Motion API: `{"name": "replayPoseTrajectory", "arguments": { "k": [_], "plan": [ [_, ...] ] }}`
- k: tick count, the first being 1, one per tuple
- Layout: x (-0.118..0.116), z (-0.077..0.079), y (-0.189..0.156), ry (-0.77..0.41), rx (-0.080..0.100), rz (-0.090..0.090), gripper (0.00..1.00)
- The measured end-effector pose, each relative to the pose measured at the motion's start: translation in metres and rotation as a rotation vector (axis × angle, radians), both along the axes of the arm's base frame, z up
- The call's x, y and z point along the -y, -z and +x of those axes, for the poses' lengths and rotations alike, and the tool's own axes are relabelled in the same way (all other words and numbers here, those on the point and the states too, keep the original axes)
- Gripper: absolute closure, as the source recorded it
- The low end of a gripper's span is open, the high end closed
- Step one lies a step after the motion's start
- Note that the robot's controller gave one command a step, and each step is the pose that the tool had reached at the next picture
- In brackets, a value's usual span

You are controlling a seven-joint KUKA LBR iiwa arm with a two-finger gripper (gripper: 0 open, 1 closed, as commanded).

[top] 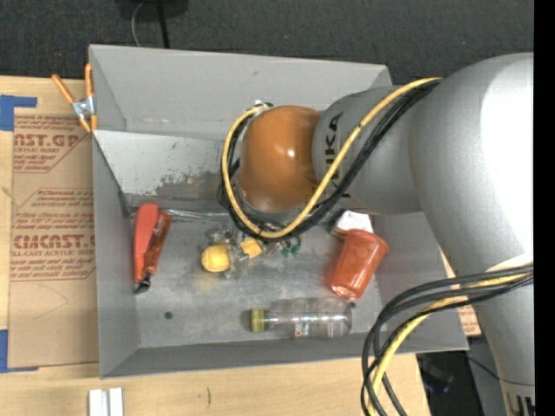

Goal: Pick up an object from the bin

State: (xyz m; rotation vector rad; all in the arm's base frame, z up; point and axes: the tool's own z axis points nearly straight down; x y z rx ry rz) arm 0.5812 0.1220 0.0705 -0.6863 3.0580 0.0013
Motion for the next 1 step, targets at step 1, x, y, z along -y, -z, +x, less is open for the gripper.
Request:
{"name": "replayPoseTrajectory", "arguments": {
  "k": [1],
  "plan": [
    [0.0,-0.0005,-0.0016,0.0,-0.001,0.0,1.0]
  ]
}}
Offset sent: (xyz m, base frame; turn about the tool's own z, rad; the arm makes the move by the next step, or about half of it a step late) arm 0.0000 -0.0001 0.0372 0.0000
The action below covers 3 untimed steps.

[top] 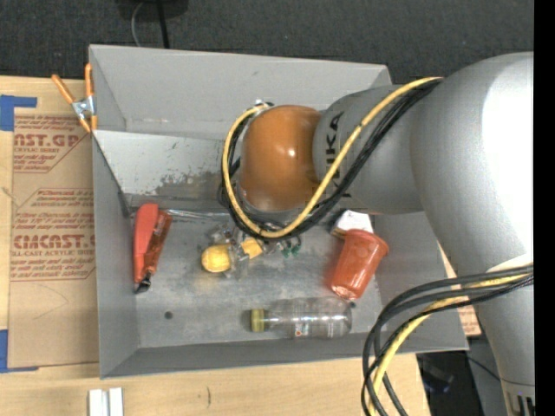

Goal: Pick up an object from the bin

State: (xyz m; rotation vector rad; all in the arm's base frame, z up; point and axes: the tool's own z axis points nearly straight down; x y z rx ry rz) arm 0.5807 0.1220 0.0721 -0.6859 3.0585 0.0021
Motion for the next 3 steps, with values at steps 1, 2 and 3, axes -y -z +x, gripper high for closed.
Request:
{"name": "replayPoseTrajectory", "arguments": {
  "k": [1,2,3],
  "plan": [
    [0.0,-0.001,-0.008,0.0,-0.003,-0.001,1.0],
    [0.0,0.0,-0.018,-0.001,0.0,0.0,1.0],
    [0.0,-0.001,-0.026,-0.001,-0.002,-0.001,1.0]
  ]
}}
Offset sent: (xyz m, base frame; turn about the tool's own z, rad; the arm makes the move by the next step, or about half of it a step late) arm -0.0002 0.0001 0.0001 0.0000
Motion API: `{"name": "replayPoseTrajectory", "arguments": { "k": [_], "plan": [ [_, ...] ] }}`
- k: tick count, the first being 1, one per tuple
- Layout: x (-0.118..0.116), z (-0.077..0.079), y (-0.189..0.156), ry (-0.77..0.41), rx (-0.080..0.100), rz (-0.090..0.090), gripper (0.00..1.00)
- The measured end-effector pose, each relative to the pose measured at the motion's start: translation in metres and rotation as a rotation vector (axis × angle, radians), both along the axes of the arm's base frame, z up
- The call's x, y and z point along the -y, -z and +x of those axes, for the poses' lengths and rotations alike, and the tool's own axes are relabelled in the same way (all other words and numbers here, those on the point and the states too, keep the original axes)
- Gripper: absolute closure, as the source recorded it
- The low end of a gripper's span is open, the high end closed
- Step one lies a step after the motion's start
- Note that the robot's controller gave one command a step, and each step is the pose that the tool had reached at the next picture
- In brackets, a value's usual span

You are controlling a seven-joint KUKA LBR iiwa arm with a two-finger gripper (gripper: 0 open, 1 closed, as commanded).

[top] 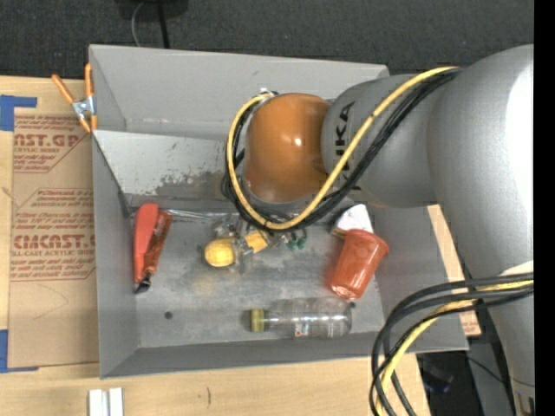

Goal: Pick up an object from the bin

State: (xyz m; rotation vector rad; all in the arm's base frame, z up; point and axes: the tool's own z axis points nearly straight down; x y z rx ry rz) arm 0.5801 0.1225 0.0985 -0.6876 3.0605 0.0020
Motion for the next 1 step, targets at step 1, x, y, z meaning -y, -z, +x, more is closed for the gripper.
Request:
{"name": "replayPoseTrajectory", "arguments": {
  "k": [1],
  "plan": [
    [-0.0001,-0.0012,-0.0186,0.0,-0.003,0.0,1.0]
  ]
}}
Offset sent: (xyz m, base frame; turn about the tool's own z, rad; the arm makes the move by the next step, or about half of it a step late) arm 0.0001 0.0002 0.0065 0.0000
